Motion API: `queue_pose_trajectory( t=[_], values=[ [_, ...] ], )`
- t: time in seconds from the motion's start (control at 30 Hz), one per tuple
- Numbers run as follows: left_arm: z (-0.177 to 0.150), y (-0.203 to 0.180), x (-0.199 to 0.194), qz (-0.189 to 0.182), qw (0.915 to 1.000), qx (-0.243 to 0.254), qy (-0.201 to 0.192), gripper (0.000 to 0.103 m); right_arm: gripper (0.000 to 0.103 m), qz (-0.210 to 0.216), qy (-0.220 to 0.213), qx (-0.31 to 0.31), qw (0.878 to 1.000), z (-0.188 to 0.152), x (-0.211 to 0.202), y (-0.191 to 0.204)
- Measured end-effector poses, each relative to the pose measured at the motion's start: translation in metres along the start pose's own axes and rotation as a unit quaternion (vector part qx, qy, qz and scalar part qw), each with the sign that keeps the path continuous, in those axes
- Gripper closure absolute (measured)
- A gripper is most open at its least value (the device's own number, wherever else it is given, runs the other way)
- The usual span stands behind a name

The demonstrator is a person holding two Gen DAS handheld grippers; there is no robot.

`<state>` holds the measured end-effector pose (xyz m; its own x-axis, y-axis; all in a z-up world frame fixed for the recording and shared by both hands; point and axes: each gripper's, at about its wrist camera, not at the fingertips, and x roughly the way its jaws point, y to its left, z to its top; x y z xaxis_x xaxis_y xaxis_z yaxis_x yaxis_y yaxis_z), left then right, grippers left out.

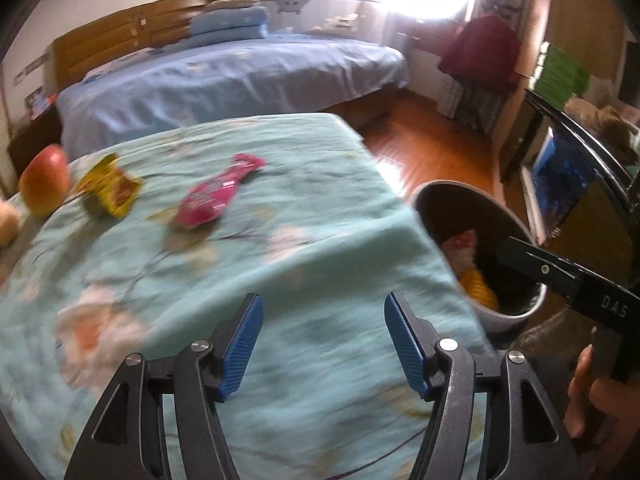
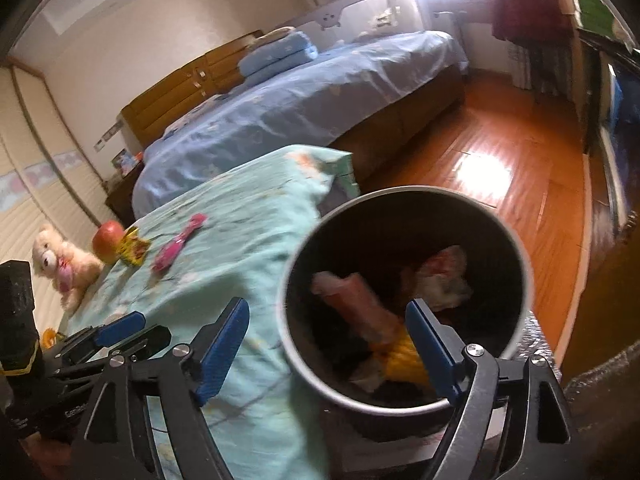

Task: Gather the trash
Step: 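Move both open tools back over the bedspread toward the wrapper and candy tube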

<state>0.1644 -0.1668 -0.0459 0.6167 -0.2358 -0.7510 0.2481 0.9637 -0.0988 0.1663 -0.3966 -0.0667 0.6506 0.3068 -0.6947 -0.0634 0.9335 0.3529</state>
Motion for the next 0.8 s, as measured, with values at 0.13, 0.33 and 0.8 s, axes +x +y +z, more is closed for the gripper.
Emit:
queue_pose_trajectory(
  t=[0.13,0.33,0.8],
  values=[
    [-0.008,0.030,-0.010,0.019,0.9993,-0.032,-0.003,0.040,0.021,0.015,0.008,-0.021,1.000,-0.003,0.011,0.027],
    [-0.013,0.068,-0.024,0.046,0.9967,-0.066,-0.011,0.040,0.021,0.032,0.020,-0.044,0.998,-0.007,0.025,0.060],
    [-0.001,0.133,-0.018,0.079,0.9925,-0.091,-0.017,0.040,0.021,0.060,0.046,-0.091,0.993,-0.001,0.066,0.128]
  ],
)
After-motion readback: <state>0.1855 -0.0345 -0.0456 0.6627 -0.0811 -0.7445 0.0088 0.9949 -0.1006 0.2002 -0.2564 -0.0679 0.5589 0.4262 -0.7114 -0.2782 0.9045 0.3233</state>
